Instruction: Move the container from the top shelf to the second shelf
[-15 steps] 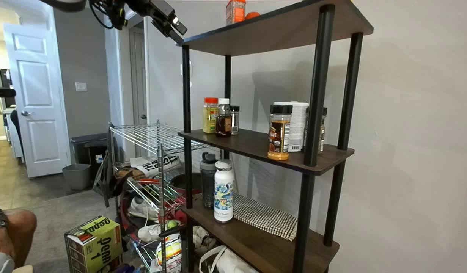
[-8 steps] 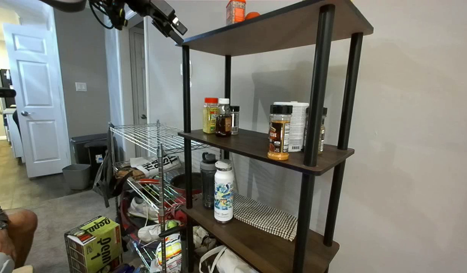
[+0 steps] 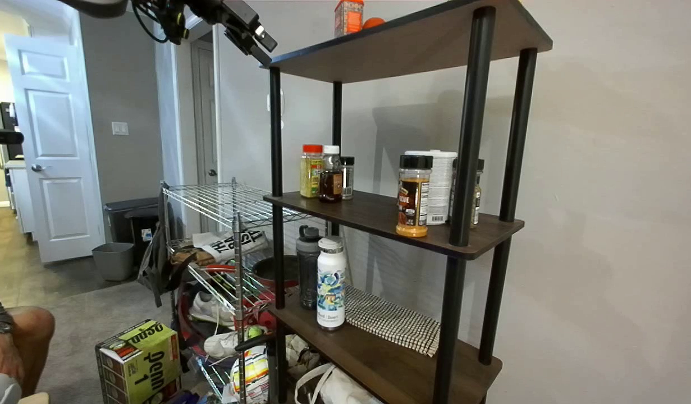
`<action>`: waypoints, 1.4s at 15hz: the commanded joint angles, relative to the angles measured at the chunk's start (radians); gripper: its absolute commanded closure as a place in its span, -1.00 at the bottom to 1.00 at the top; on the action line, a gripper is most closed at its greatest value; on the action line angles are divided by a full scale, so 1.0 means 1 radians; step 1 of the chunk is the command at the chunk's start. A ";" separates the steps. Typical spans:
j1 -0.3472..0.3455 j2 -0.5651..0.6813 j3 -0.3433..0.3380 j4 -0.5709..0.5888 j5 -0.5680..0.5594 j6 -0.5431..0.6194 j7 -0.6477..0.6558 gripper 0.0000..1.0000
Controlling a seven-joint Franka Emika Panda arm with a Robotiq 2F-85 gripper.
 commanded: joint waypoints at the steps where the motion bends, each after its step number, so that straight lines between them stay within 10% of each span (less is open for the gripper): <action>1: -0.027 0.000 0.020 0.004 0.013 0.002 -0.008 -1.00; 21: -0.080 0.060 0.038 0.257 -0.160 0.022 -0.018 -1.00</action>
